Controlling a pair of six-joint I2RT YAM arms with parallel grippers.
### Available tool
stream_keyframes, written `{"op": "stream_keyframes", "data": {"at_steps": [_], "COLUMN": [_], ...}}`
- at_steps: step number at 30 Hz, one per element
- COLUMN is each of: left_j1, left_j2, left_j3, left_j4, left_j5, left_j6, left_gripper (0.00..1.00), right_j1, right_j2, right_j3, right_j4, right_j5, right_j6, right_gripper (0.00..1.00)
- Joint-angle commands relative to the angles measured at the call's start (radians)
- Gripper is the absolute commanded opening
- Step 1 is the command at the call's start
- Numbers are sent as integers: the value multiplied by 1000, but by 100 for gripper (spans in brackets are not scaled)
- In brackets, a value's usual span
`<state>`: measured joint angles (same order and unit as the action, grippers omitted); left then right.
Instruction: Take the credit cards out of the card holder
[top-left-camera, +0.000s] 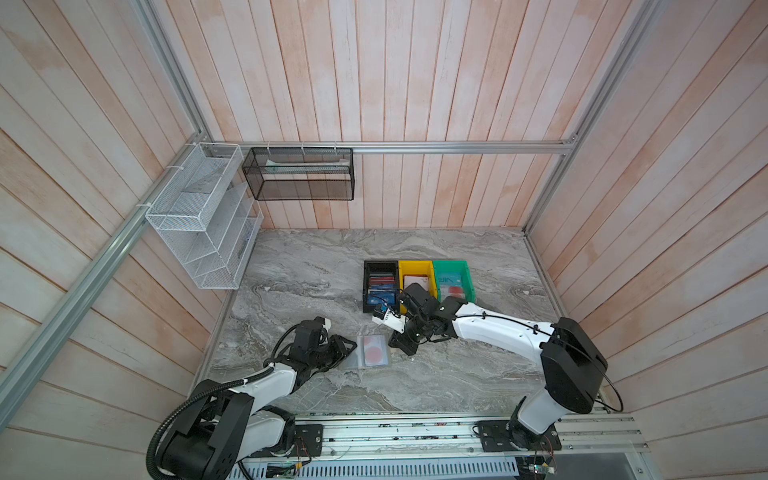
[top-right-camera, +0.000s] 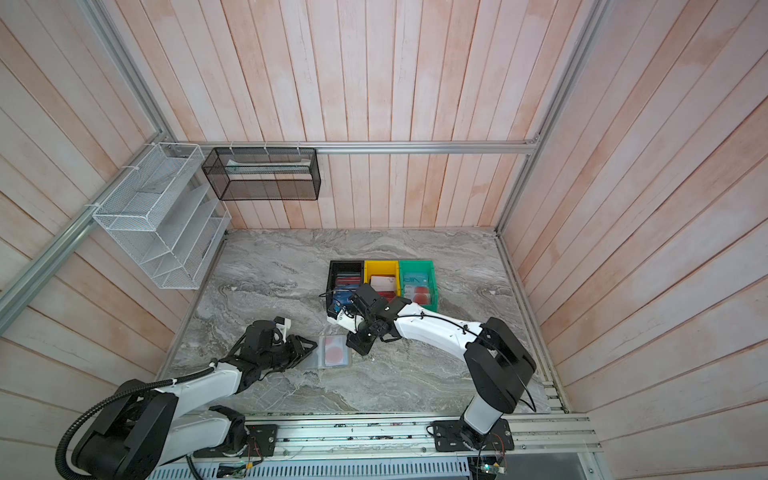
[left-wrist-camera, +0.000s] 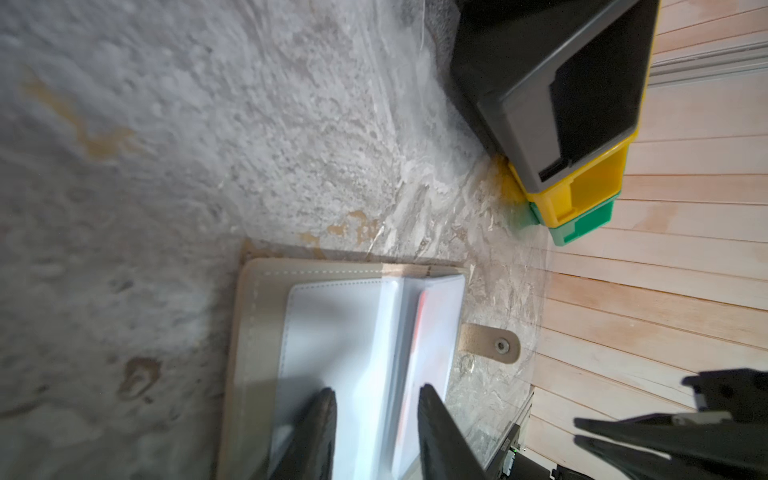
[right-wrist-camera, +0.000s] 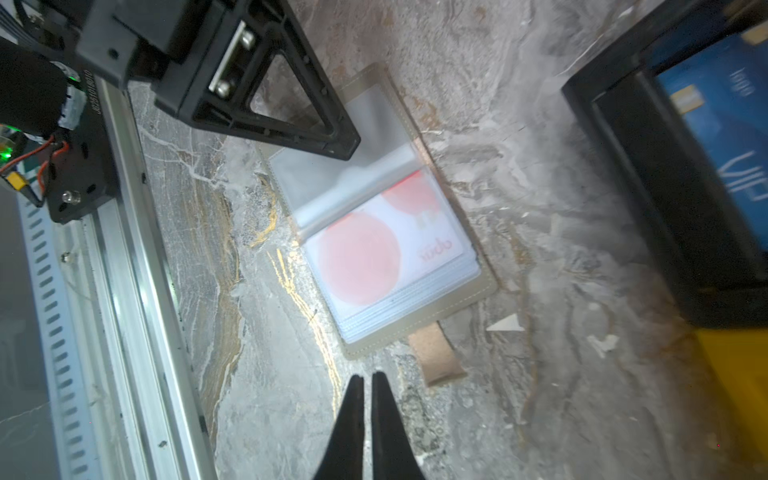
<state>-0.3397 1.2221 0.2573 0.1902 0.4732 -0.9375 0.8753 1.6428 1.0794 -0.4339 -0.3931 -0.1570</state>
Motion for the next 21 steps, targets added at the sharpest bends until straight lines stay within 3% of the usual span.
{"op": "stream_keyframes", "data": {"at_steps": [1, 10, 21], "left_j1": [1, 1, 1], "left_j2": [-1, 10, 57], "left_j3": [33, 31, 15], "left_j4": [-97, -102, -55], "left_j5": [-46, -54, -54], "left_j6": [38, 37, 39], "left_gripper": [35, 32, 32], "right_j1": [-5, -8, -34], "right_j2": [35, 172, 239], "right_j3": [-13, 30, 33], "right_j4": [136, 146, 158], "right_j5": [-85, -95, -101], "right_j6": [66, 50, 55], "right_gripper": [6, 4, 3]}}
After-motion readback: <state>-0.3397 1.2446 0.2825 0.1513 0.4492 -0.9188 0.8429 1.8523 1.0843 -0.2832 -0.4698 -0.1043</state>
